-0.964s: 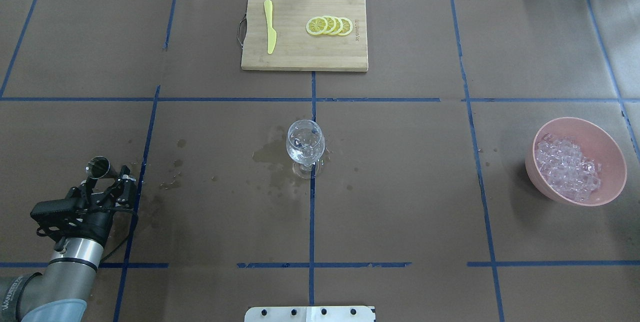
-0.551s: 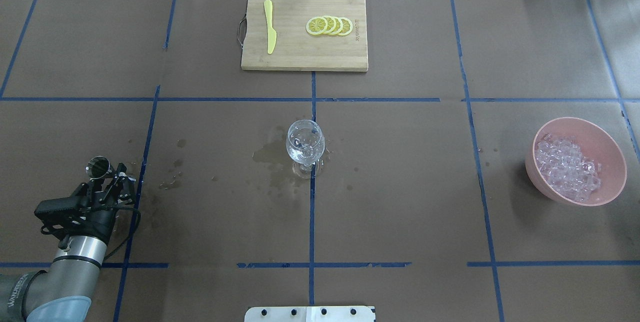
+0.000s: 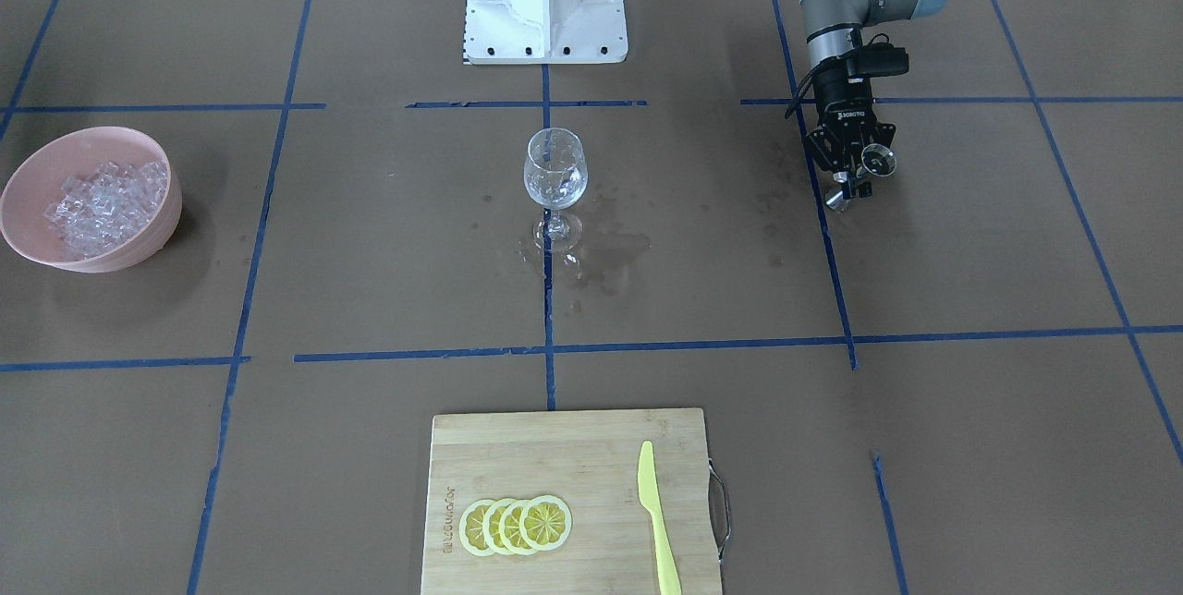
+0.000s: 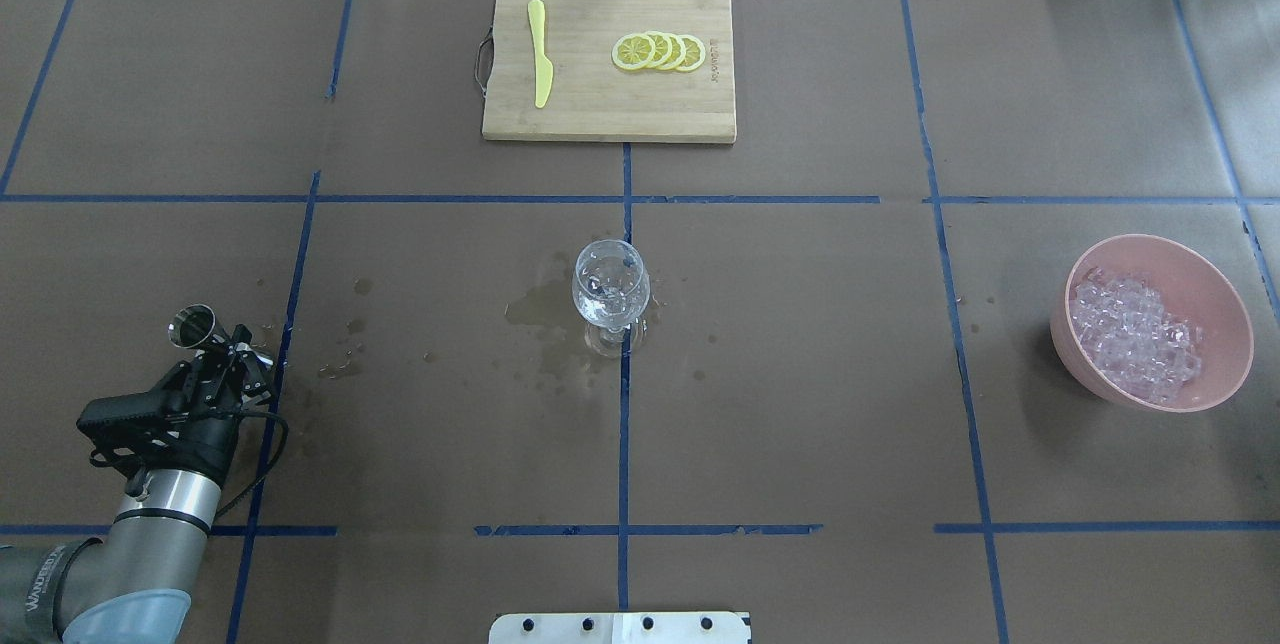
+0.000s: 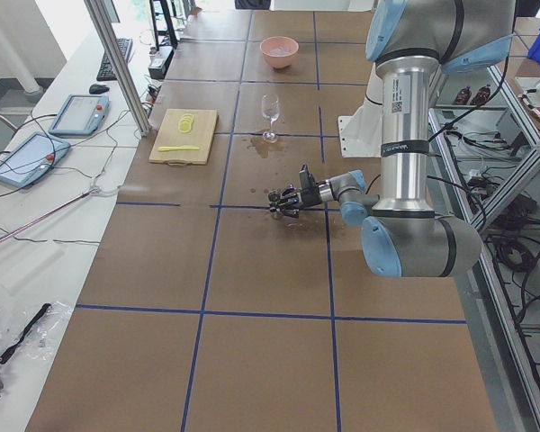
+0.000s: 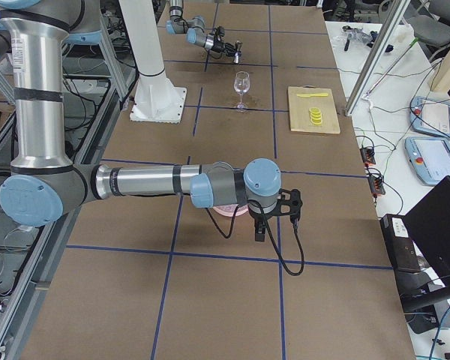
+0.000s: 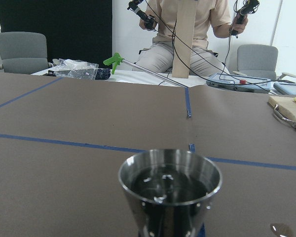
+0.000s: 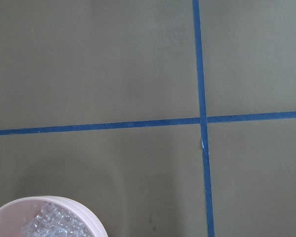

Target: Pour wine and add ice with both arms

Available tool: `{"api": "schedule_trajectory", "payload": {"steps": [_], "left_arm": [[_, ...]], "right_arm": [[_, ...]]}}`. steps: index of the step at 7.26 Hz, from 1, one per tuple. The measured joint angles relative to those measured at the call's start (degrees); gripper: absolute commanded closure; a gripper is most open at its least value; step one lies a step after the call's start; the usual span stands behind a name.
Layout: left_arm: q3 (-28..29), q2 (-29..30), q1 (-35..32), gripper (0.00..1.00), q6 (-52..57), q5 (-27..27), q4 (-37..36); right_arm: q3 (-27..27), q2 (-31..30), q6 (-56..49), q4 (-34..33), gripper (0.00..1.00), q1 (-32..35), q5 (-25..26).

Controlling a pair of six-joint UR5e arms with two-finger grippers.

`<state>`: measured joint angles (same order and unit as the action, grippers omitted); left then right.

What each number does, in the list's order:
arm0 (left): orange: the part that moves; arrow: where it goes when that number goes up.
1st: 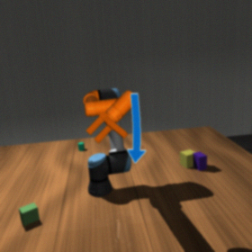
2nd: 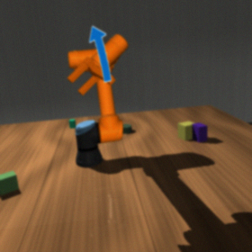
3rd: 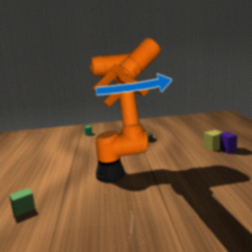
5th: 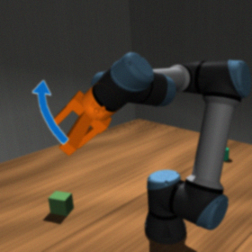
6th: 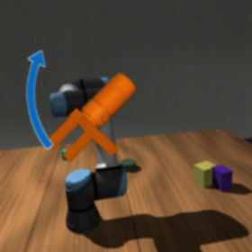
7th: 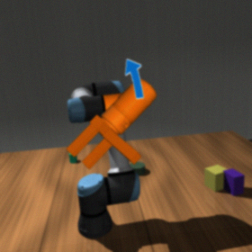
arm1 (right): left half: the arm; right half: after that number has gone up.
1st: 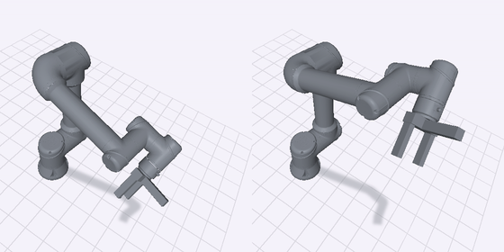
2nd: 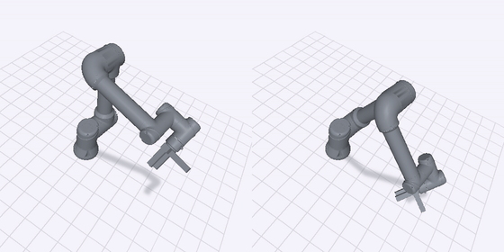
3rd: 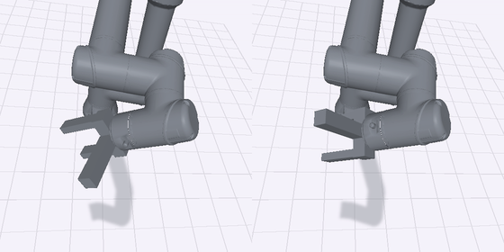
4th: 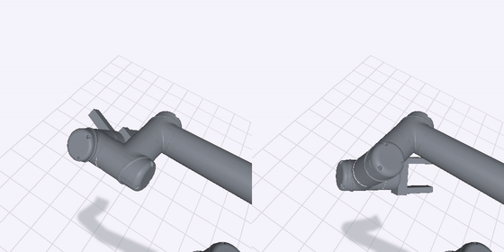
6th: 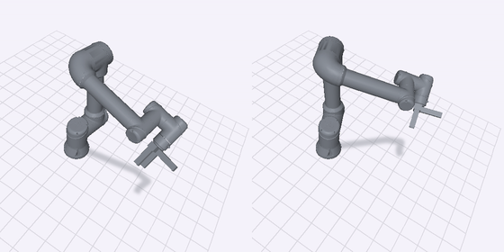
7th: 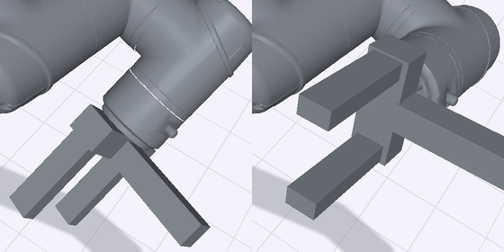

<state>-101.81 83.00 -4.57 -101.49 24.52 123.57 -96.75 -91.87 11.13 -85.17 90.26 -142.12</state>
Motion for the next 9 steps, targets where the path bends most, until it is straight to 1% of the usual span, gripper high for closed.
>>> {"api": "schedule_trajectory", "payload": {"steps": [3, 6, 7, 9], "left_arm": [[-3.3, -0.3, -1.8, 1.0, 0.4, 0.0, 0.0], [-8.8, -0.1, -5.2, 1.0, 6.5, 0.1, 0.2], [-10.6, 1.3, -5.5, 1.0, 8.6, 0.1, 0.3], [-11.8, 6.7, -5.8, 1.0, 15.7, 0.2, 0.5]], "right_arm": [[0.1, -0.1, 0.0, 0.0, 0.0, 0.0, -0.1], [-0.2, -0.1, 0.0, 0.1, 0.0, 0.0, -1.0], [-0.2, -0.1, 0.0, 0.2, 0.0, 0.0, -1.1], [-0.1, -0.1, 0.1, 0.2, 0.0, 0.0, -1.1]]}}
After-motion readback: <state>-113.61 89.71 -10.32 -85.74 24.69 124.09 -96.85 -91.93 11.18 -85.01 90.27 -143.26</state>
